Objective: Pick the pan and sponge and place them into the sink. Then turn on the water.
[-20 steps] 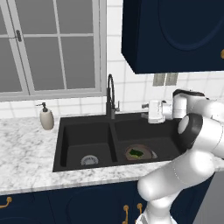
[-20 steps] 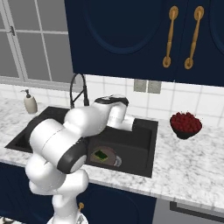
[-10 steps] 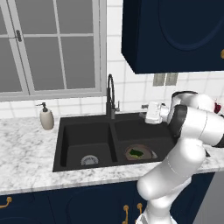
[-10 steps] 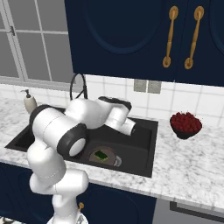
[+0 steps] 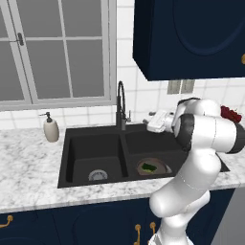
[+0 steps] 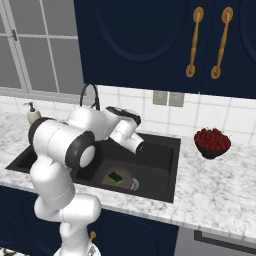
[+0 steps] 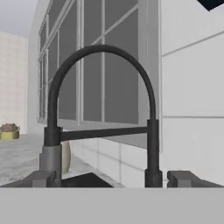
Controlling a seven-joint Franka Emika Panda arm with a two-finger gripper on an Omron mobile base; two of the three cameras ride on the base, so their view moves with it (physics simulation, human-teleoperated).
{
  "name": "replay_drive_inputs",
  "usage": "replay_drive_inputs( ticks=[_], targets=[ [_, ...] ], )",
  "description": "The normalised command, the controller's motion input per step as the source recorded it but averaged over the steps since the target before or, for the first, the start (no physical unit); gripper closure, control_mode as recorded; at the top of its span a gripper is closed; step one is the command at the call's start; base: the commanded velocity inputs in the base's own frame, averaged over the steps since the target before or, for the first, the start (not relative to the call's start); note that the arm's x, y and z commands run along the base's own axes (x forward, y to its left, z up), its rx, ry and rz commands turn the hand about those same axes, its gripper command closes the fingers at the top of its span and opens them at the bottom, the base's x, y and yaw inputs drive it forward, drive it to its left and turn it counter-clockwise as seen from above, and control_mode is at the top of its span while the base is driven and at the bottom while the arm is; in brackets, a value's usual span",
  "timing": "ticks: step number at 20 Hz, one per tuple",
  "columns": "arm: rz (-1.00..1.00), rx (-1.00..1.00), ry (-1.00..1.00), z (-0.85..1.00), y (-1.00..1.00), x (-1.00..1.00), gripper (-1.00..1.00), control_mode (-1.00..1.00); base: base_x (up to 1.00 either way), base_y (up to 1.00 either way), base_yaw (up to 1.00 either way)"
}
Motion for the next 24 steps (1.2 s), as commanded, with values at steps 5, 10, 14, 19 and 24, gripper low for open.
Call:
replay_drive_inputs(
  ticks=[5, 10, 14, 19, 24],
  targets=[
    [-0.1, 0.0, 0.0, -0.03, 0.0, 0.74, -1.0, -1.0, 0.0, 0.0, 0.0],
    [-0.02, 0.0, 0.02, -0.12, -0.02, 0.24, -1.0, -1.0, 0.0, 0.0, 0.0],
    [0.0, 0.0, 0.02, -0.43, -0.02, 0.09, -1.0, -1.0, 0.0, 0.0, 0.0],
    [0.0, 0.0, 0.0, -0.15, 0.0, 0.66, -1.0, -1.0, 0.0, 0.0, 0.0],
    [0.0, 0.0, 0.0, -0.21, 0.0, 0.52, -1.0, -1.0, 0.0, 0.0, 0.0]
  ],
)
